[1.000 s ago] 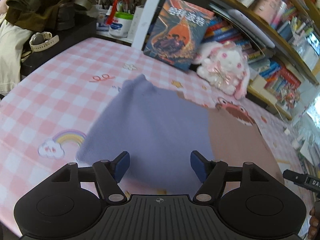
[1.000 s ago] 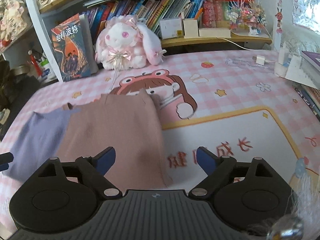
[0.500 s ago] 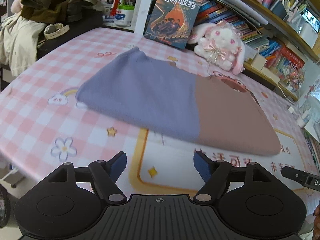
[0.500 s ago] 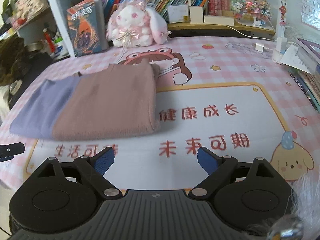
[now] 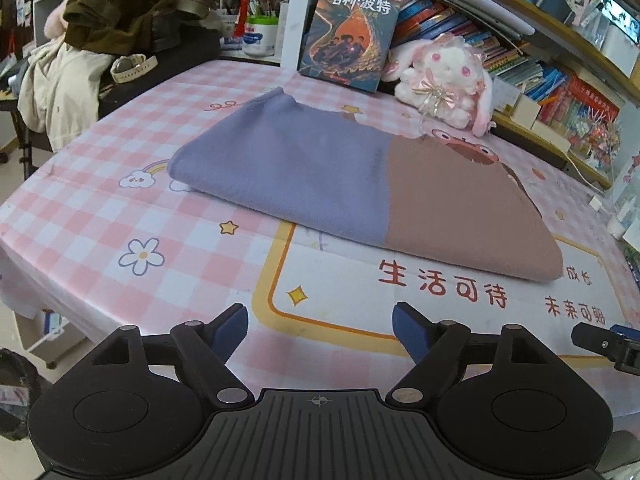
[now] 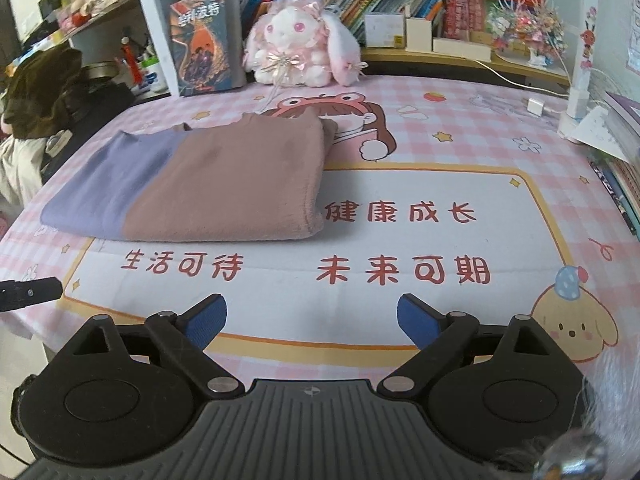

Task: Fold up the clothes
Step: 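Move both grippers to the hem edge of the folded sweater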

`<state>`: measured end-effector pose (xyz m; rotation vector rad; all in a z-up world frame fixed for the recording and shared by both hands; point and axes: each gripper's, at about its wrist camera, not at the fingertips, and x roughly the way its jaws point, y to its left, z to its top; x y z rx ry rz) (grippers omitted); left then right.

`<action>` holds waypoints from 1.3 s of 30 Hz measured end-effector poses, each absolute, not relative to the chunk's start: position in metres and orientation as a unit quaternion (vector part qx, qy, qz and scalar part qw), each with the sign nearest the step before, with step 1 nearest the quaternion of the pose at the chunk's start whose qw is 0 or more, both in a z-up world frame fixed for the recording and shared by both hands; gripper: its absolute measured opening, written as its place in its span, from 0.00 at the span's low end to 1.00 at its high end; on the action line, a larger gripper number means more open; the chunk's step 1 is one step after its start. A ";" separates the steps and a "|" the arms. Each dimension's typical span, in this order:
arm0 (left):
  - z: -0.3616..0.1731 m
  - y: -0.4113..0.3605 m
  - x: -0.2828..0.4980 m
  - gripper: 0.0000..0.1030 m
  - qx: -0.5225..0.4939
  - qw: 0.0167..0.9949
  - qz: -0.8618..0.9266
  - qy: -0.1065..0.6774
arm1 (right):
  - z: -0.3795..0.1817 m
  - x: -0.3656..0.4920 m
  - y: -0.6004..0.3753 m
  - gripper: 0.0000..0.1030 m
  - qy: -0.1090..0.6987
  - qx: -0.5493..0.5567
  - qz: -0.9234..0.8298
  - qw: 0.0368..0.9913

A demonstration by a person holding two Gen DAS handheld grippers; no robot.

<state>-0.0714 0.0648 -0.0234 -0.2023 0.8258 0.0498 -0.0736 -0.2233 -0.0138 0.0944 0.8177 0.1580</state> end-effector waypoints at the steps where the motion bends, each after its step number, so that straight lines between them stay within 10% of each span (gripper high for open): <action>1: -0.023 0.064 -0.072 0.80 -0.097 0.911 0.025 0.401 | -0.014 -0.073 -0.224 0.90 0.397 0.046 0.078 0.913; 30: -0.036 0.102 -0.020 0.84 -0.089 0.896 0.000 0.436 | -0.020 -0.030 -0.170 0.94 0.414 0.025 0.077 0.907; 39: -0.048 0.142 0.000 0.84 -0.220 0.869 -0.016 0.442 | -0.022 -0.018 -0.157 0.94 0.419 0.024 0.063 0.905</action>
